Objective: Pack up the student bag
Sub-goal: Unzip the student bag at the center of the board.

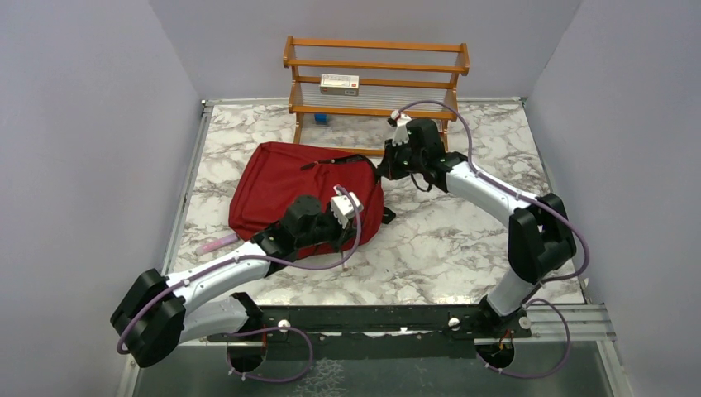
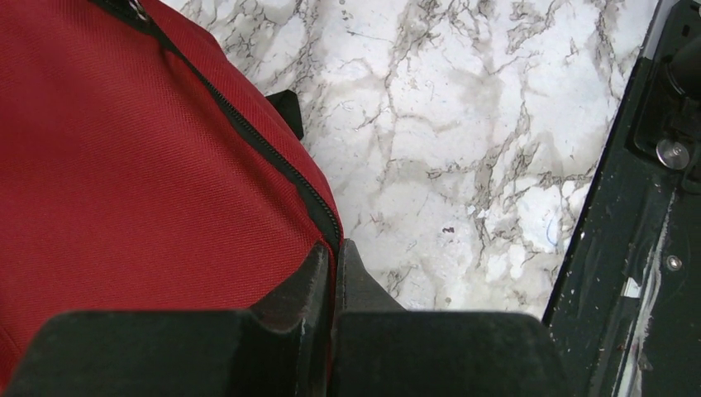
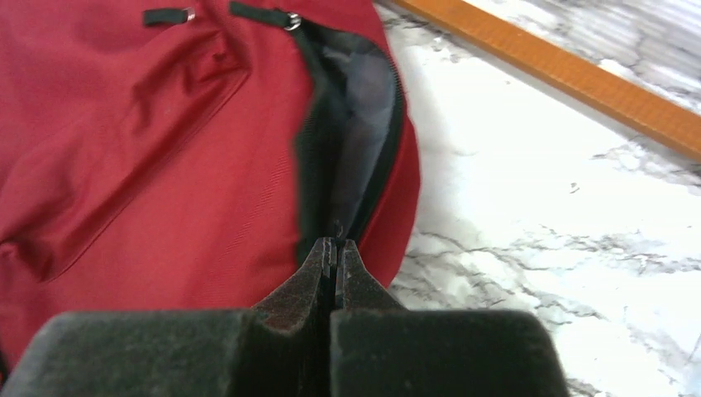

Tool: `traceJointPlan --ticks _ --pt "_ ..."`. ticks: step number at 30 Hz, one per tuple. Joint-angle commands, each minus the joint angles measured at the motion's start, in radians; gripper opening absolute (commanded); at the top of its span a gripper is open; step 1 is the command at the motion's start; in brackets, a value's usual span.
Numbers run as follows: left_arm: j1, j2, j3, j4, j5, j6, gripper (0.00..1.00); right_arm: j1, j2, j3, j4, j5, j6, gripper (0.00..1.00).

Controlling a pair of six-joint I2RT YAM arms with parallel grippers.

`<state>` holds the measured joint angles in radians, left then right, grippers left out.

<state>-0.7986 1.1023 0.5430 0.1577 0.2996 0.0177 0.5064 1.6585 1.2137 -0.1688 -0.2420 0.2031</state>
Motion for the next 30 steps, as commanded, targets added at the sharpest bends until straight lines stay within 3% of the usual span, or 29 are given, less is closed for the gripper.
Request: traceJointPlan --ticks 1,13,19,23,30 --pt "-0.025 -0.036 -0.028 -0.065 0.05 -0.054 0.0 -0.066 0.064 0.072 0.131 0.112 -0.048 0.0" --pt "-0.031 -0.057 -0.039 -0.094 0.052 -0.056 0.0 -0.133 0.18 0.232 0.256 -0.01 -0.047 0.0" --pt "-0.032 -0.055 -0.034 -0.093 0.085 -0.05 0.0 -0.178 0.265 0.317 0.301 -0.258 -0.038 0.0" --pt "-0.032 -0.072 -0.033 -0.082 0.078 -0.041 0.01 -0.189 0.245 0.28 0.324 -0.41 -0.051 0.01" --pt "-0.032 -0.133 -0.024 0.005 0.004 -0.072 0.59 -0.189 0.109 0.117 0.34 -0.538 -0.053 0.01"
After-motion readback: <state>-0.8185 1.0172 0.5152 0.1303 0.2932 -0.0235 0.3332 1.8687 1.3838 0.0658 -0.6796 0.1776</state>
